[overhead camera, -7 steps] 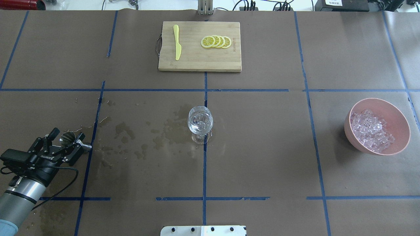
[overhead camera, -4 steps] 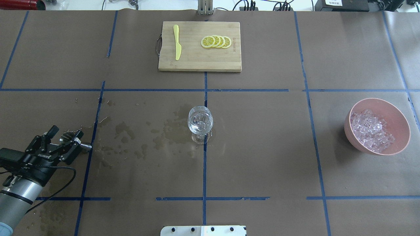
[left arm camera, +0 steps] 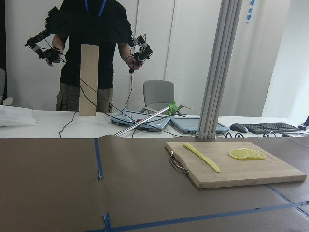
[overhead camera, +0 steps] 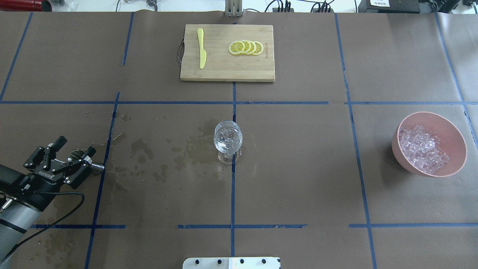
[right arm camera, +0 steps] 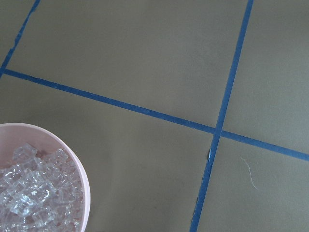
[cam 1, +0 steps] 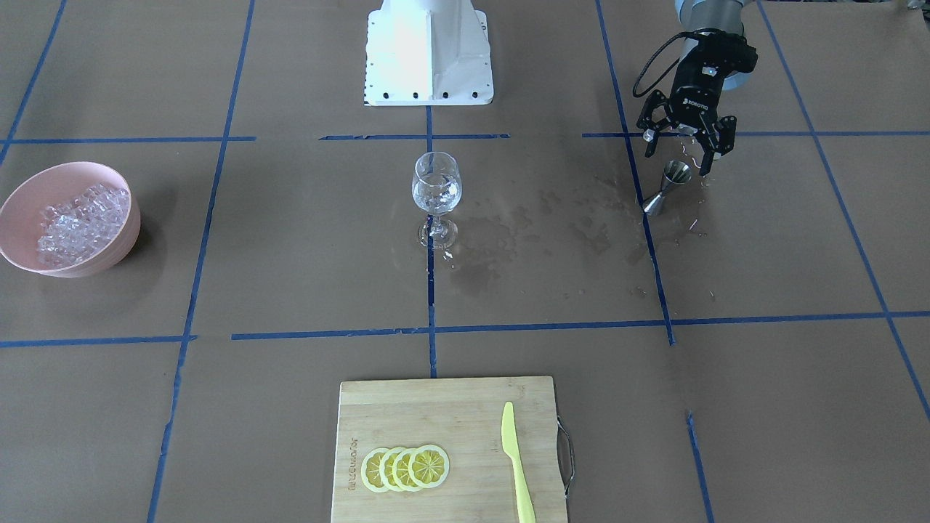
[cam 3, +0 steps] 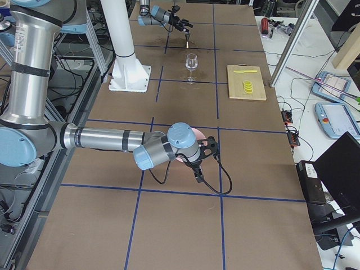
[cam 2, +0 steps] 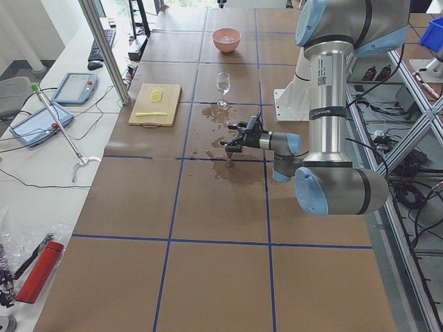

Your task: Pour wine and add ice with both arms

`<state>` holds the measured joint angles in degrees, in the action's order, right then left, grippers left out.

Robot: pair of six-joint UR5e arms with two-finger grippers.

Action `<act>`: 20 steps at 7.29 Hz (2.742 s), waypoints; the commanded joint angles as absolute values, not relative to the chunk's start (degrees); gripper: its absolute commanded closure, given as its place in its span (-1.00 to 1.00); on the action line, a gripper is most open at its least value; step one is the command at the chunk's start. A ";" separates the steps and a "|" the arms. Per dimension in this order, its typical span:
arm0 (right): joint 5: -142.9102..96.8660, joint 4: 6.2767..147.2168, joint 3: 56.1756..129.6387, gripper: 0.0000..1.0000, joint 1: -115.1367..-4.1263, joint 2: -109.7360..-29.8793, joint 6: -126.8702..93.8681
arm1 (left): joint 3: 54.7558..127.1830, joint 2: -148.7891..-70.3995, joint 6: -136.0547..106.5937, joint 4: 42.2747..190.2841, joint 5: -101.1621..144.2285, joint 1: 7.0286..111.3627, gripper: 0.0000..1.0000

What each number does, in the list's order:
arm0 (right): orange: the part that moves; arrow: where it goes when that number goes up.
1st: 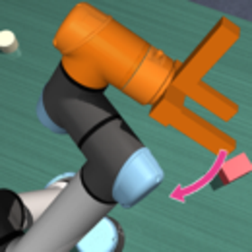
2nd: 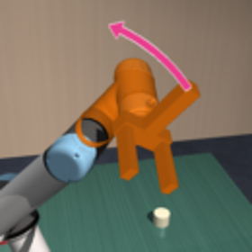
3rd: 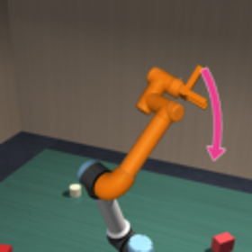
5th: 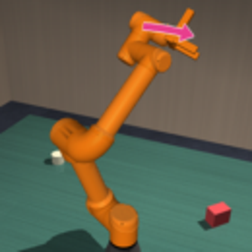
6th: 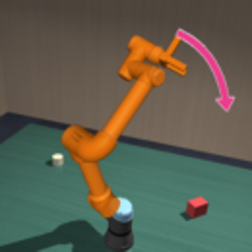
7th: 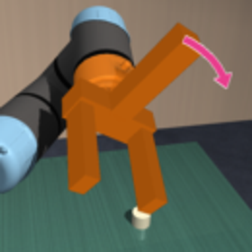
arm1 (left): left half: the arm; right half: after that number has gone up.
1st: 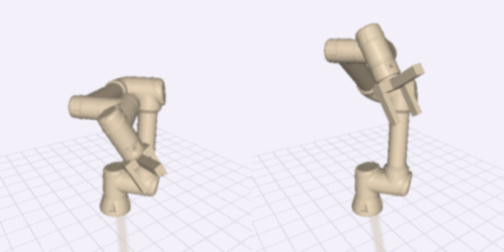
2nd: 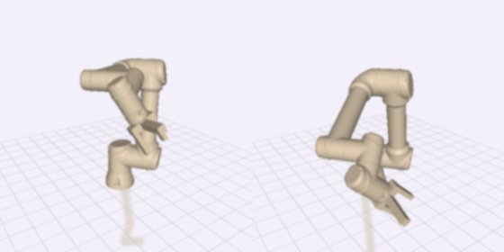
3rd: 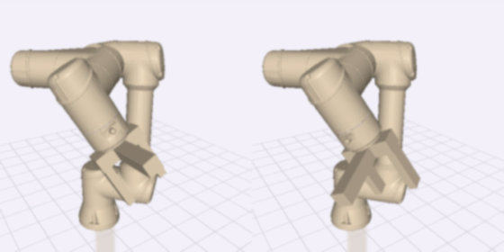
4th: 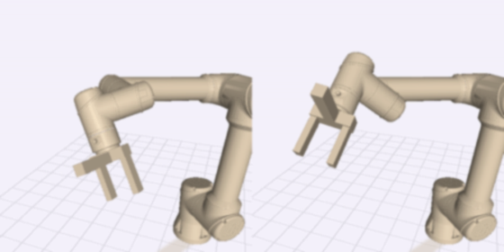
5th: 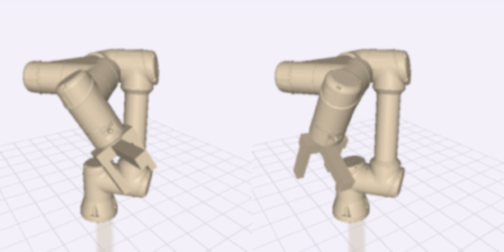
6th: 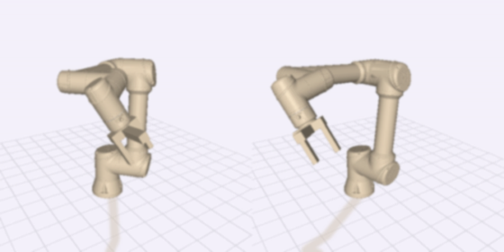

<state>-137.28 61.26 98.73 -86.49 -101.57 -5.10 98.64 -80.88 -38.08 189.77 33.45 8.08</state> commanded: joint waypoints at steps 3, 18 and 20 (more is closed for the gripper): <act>-137.29 61.26 98.70 -1.00 -86.48 -101.60 -5.01 | 100.97 -80.60 -30.59 179.71 60.29 29.03 -0.98; -137.81 61.26 98.70 -1.00 -86.48 -101.87 -5.79 | 99.92 -84.82 -4.13 85.78 132.44 92.63 -1.00; -140.09 61.17 101.05 -1.00 -85.18 -101.95 -11.57 | 99.67 -85.78 -4.39 86.04 132.54 92.37 -1.00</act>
<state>-139.13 61.17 99.38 -86.10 -101.83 -8.39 99.74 -85.32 -4.23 86.16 132.06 92.37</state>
